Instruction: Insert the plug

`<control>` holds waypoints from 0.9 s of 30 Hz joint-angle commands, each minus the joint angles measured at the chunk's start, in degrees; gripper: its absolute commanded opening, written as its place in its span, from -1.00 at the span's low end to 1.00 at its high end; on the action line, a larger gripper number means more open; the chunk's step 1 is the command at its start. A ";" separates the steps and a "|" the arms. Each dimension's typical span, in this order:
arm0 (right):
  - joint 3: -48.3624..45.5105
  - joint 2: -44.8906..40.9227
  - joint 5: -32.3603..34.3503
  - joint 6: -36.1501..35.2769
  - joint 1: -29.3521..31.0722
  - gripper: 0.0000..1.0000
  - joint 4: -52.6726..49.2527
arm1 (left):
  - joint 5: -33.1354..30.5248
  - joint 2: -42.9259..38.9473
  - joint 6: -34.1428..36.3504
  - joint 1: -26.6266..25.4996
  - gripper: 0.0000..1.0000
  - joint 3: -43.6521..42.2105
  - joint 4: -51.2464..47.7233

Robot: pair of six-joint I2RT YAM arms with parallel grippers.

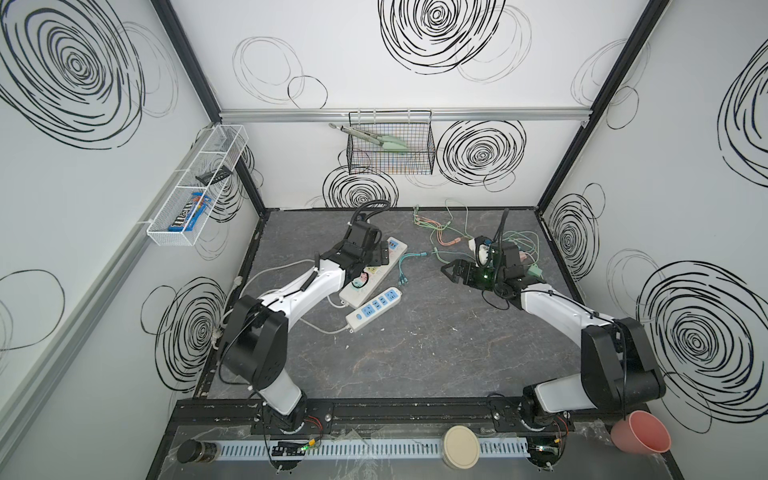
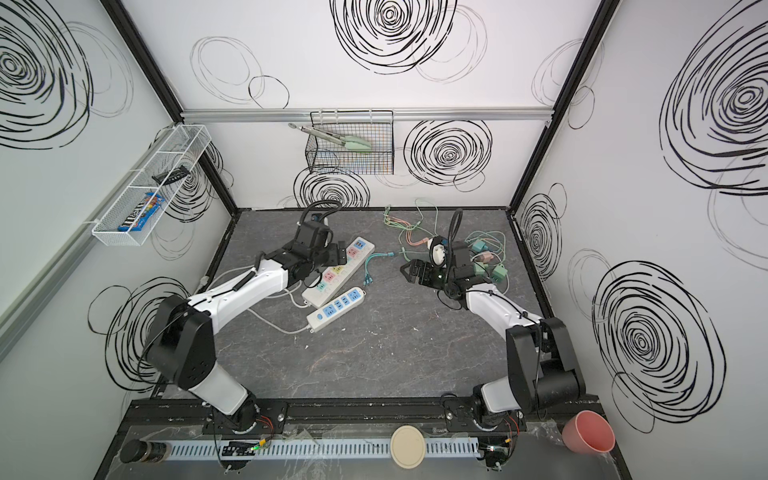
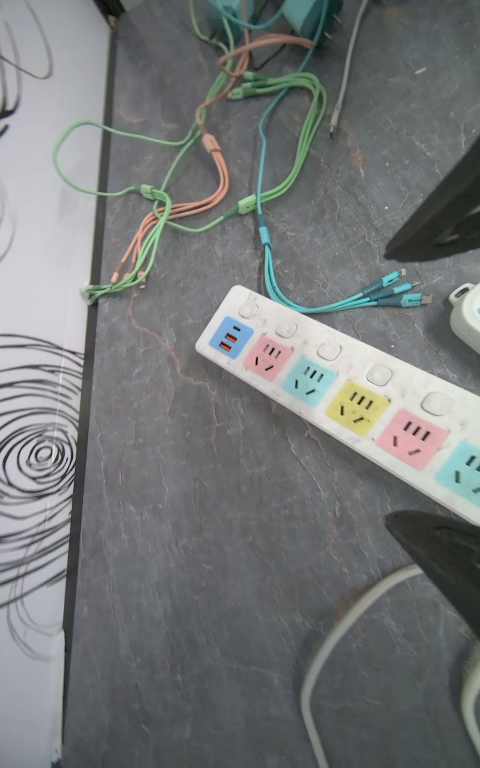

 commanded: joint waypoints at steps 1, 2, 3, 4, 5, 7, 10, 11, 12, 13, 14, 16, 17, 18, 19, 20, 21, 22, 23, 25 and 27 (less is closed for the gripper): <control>-1.50 -3.54 2.60 -0.16 0.17 0.95 0.02 | 0.17 8.36 9.95 0.47 0.92 6.50 -8.42; -1.74 -3.98 3.15 -0.60 0.22 0.95 -0.59 | 0.18 10.15 11.41 0.61 0.92 8.21 -9.33; -1.96 -4.37 3.72 -0.96 0.23 0.95 -1.18 | 1.13 11.88 13.05 0.82 0.92 9.98 -9.97; -2.21 -4.67 4.11 -1.31 0.19 0.95 -1.80 | 2.24 13.64 14.03 1.28 0.93 11.71 -10.52; -2.32 -4.90 4.51 -1.52 0.18 0.95 -2.02 | 2.92 15.36 14.35 1.80 0.92 13.47 -10.95; -2.41 -5.02 4.83 -1.84 0.08 0.95 -2.73 | 3.73 19.26 14.41 3.23 0.92 17.45 -12.00; -2.41 -5.40 4.92 -1.90 0.12 0.95 -3.39 | 8.24 24.00 14.24 5.49 0.92 22.42 -12.35; -2.41 -5.51 4.98 -1.92 0.15 0.95 -3.54 | 10.54 25.28 14.30 6.10 0.92 23.87 -12.43; -2.50 -5.65 5.03 -1.93 0.12 0.95 -3.56 | 13.45 26.77 14.38 6.80 0.92 25.66 -12.61; -2.67 -5.88 5.14 -1.91 0.08 0.95 -3.51 | 15.93 28.44 14.31 7.49 0.92 27.27 -12.69; -2.76 -5.99 5.35 -1.99 0.13 0.95 -3.56 | 17.74 29.88 14.38 7.91 0.92 28.95 -12.98; -2.78 -6.10 5.45 -1.99 0.15 0.95 -3.71 | 20.59 33.42 14.85 8.54 0.92 32.88 -14.23; -2.76 -6.01 5.40 -2.00 0.15 0.95 -3.85 | 21.82 35.02 15.38 8.61 0.92 34.49 -14.89; -2.61 -5.98 5.32 -1.99 0.12 0.95 -4.04 | 23.71 36.54 16.36 8.65 0.92 35.91 -15.28; -2.59 -6.06 5.35 -2.01 0.09 0.95 -4.21 | 25.02 37.61 17.03 8.54 0.92 36.87 -15.46; -2.50 -6.13 5.25 -2.04 0.14 0.95 -4.39 | 26.47 38.61 18.00 8.42 0.92 37.87 -15.76; -2.50 -6.27 5.24 -1.99 0.15 0.95 -4.48 | 27.92 39.36 18.91 8.14 0.92 38.39 -15.98; -2.52 -6.48 5.35 -1.99 0.20 0.95 -4.72 | 28.99 39.75 19.62 7.93 0.92 38.62 -16.04; -2.57 -6.69 5.54 -2.09 0.19 0.95 -4.89 | 30.39 39.90 20.58 7.66 0.92 38.55 -15.99; -2.80 -7.20 5.79 -2.23 0.18 0.95 -5.20 | 32.64 39.67 22.22 6.93 0.92 37.53 -15.78; -3.01 -7.57 6.01 -2.42 0.17 0.95 -5.73 | 34.84 38.46 23.89 6.05 0.92 35.18 -15.01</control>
